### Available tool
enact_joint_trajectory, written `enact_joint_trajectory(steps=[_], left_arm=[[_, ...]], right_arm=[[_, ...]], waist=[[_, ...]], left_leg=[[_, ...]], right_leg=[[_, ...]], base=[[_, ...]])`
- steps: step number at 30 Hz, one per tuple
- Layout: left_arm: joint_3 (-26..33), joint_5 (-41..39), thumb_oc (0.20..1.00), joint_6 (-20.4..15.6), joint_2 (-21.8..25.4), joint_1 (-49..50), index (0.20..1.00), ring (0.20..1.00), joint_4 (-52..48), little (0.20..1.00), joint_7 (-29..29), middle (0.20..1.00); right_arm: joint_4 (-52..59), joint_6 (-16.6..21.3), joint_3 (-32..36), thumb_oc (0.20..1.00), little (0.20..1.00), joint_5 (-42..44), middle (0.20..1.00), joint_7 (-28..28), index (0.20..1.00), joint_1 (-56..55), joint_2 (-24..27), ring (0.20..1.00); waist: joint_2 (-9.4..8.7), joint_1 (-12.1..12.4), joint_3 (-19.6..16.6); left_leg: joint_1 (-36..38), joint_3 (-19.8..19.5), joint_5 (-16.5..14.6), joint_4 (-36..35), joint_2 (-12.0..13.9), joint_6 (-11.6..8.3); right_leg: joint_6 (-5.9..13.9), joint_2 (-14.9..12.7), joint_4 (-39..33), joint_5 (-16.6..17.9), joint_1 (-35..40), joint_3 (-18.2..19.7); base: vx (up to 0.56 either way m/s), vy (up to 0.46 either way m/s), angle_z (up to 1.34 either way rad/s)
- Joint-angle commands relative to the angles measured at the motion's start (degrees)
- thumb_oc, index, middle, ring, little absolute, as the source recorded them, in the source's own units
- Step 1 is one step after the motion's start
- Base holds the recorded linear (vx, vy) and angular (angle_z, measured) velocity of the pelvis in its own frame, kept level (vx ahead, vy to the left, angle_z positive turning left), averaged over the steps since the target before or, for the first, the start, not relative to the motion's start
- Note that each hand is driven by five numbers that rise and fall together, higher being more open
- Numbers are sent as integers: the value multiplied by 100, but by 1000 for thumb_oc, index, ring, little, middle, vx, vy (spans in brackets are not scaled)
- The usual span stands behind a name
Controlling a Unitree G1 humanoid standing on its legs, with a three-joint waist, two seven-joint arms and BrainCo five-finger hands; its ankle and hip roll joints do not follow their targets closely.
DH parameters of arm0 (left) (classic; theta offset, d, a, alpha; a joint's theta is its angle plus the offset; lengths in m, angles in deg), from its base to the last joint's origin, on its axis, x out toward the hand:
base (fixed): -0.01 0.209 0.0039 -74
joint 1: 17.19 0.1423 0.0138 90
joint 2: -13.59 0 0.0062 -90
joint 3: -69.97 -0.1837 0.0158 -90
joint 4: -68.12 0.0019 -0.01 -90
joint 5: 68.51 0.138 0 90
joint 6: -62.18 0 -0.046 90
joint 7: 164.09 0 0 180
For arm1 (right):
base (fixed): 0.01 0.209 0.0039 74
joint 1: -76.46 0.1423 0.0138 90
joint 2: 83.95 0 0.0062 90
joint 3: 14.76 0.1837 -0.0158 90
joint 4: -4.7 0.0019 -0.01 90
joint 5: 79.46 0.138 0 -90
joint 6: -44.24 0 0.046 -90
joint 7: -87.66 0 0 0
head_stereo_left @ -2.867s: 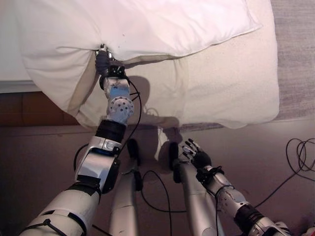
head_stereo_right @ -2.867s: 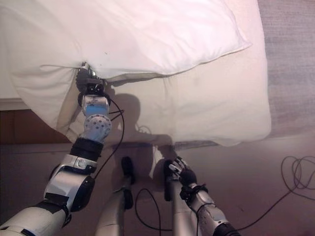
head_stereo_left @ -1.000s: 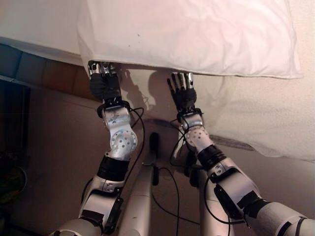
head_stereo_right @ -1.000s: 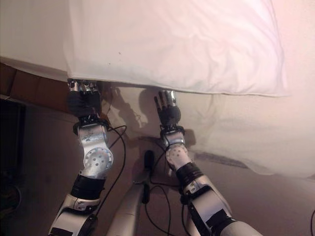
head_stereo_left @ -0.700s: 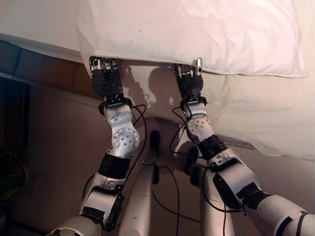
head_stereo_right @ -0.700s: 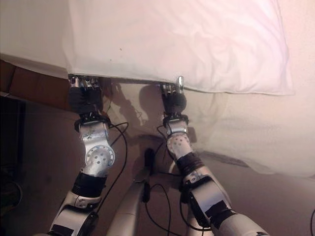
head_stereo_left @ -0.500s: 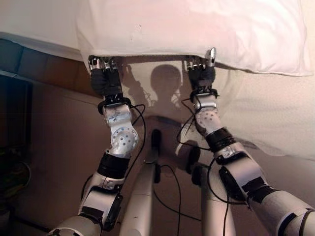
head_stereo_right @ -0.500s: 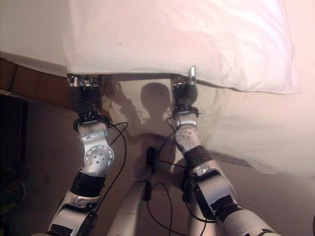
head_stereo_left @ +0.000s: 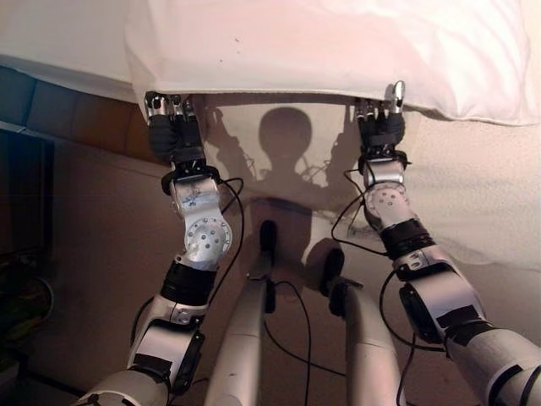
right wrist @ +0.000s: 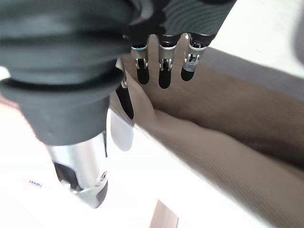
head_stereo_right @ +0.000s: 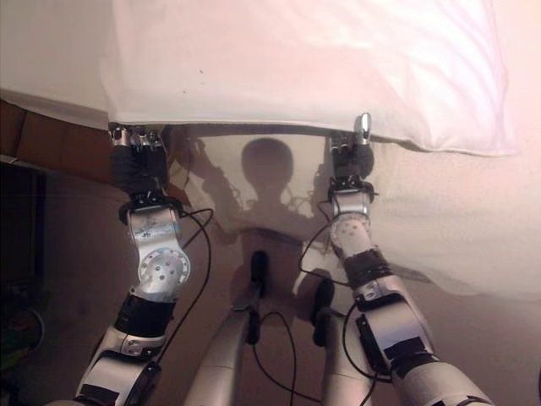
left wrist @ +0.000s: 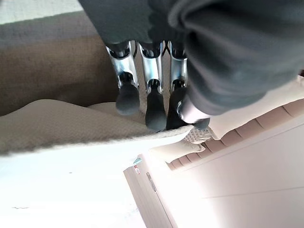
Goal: Make the bed
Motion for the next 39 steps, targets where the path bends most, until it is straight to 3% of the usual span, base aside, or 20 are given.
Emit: enact_joint_trajectory(steps=[1, 2, 3, 4, 21, 22, 23, 24, 25, 39], left_arm=[[520, 628, 200, -260, 219, 14, 200, 200, -477, 200, 176, 200], [527, 637, 200, -244, 253, 30, 200, 200, -509, 200, 170, 200], [529, 639, 200, -244, 254, 28, 200, 200, -512, 200, 168, 200], [530, 632, 200, -235, 261, 35, 200, 200, -530, 200, 173, 200], [588, 645, 200, -209, 217, -13, 200, 200, -385, 200, 193, 200], [603, 621, 263, -204, 207, 0, 263, 263, -372, 263, 222, 263], [637, 617, 551, -190, 204, 32, 551, 551, -351, 551, 222, 551], [668, 606, 925, -198, 190, 59, 925, 925, -315, 925, 224, 925], [702, 598, 1000, -207, 187, 92, 1000, 1000, -296, 1000, 222, 1000], [1608, 298, 1000, -363, -181, 1256, 1000, 1000, -43, 1000, 93, 1000]], right_arm=[[-181, 85, 393, 1000, 1000, -150, 1000, -176, 1000, 107, 498, 1000], [-236, 13, 357, 536, 536, -209, 536, -201, 536, 108, 527, 536], [-236, 11, 358, 435, 435, -209, 435, -200, 435, 113, 527, 435], [-213, 17, 350, 200, 200, -208, 200, -203, 200, 123, 519, 200], [367, 76, 248, 200, 200, -263, 200, 66, 200, -129, 247, 200], [461, 90, 243, 200, 200, -268, 200, 88, 200, -154, 251, 200], [549, 85, 245, 200, 200, -274, 200, 140, 200, -213, 235, 200], [702, 113, 254, 200, 200, -257, 200, 193, 200, -280, 201, 200], [799, 141, 253, 200, 200, -245, 200, 242, 200, -338, 170, 200], [2682, 548, 544, 200, 200, -236, 200, 838, 200, -1346, -315, 200]], waist=[[199, -31, -391], [188, -37, -394], [187, -40, -395], [178, -46, -394], [105, -97, -446], [98, -105, -447], [99, -108, -449], [91, -116, -455], [89, -118, -452], [78, -116, -480]], left_leg=[[138, 209, -1010, 601, -284, 222], [134, 212, -1051, 624, -283, 213], [111, 217, -1016, 622, -284, 219], [101, 221, -1020, 628, -282, 221], [137, 199, -1086, 690, -270, 234], [110, 205, -1047, 697, -274, 235], [142, 199, -1082, 689, -271, 230], [137, 199, -1045, 676, -275, 234], [170, 196, -1084, 680, -272, 233], [326, 198, -1083, 624, -258, 230]], right_leg=[[546, 64, -1042, 1042, 56, 160], [551, 69, -1018, 1008, 42, 176], [540, 67, -1026, 1039, 23, 173], [540, 69, -1017, 1040, 10, 180], [530, 113, -1003, 1012, 55, 221], [518, 111, -1017, 1043, 39, 215], [529, 117, -1004, 1002, 60, 222], [519, 115, -1020, 1031, 56, 220], [526, 120, -1006, 998, 84, 227], [510, 159, -1044, 958, 232, 223]], base=[[0, 0, 0], [0, 0, 0], [0, 0, 0], [0, 0, 0], [0, 0, 0], [0, 0, 0], [0, 0, 0], [0, 0, 0], [0, 0, 0], [0, 0, 0]])
